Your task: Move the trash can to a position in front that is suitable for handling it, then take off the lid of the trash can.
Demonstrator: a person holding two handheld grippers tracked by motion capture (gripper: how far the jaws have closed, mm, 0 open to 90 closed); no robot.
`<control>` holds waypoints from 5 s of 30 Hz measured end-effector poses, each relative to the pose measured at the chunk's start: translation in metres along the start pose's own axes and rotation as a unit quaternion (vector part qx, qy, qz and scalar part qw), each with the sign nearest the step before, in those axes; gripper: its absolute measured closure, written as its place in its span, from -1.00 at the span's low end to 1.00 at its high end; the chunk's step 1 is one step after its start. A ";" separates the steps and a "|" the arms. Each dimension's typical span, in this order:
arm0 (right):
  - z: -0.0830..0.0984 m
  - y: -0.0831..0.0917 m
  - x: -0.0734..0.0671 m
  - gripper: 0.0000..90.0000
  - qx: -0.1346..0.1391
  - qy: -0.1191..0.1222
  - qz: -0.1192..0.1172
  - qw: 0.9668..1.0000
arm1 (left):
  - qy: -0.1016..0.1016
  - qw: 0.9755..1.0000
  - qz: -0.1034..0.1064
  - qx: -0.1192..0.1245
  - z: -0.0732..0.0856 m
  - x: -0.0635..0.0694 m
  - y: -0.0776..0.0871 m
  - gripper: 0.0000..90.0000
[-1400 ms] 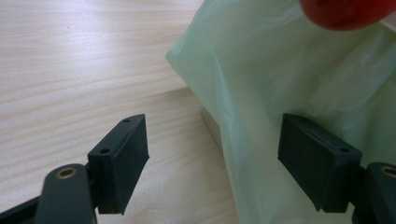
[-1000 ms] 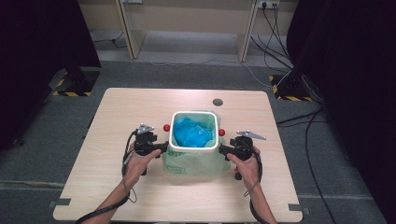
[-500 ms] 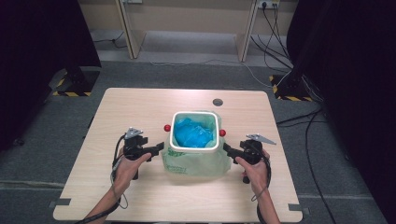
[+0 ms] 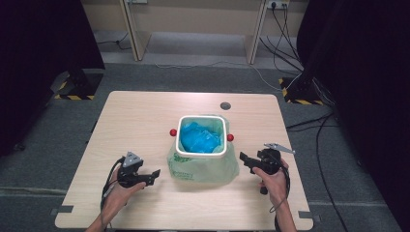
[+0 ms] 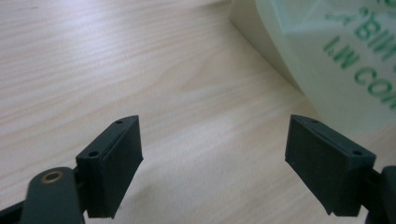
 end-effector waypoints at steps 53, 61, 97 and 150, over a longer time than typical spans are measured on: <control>-0.063 0.019 -0.042 -0.38 0.072 0.014 -0.033 0.997 | -0.053 0.998 -0.004 -0.020 0.024 0.003 -0.006 -0.71; -0.081 0.003 -0.064 -0.17 0.054 0.050 -0.041 0.996 | -0.053 0.998 -0.004 -0.020 0.024 0.003 -0.006 -0.71; -0.096 -0.049 -0.090 -0.03 -0.060 0.076 0.005 0.995 | -0.012 1.000 0.002 0.025 0.013 0.005 0.005 -0.62; -0.106 -0.042 -0.114 0.46 -0.086 0.143 0.052 0.985 | -0.100 0.980 0.070 0.157 -0.085 0.080 0.013 -0.46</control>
Point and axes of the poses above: each handheld gripper's, and its own axes: y roughly backward along the jaws, z roughly out of its underside, x roughly to its right, the point moved 3 cm from there along -y, roughly forward along the jaws, and after that the axes turned 5 degrees about -z, right-handed, at the moved point
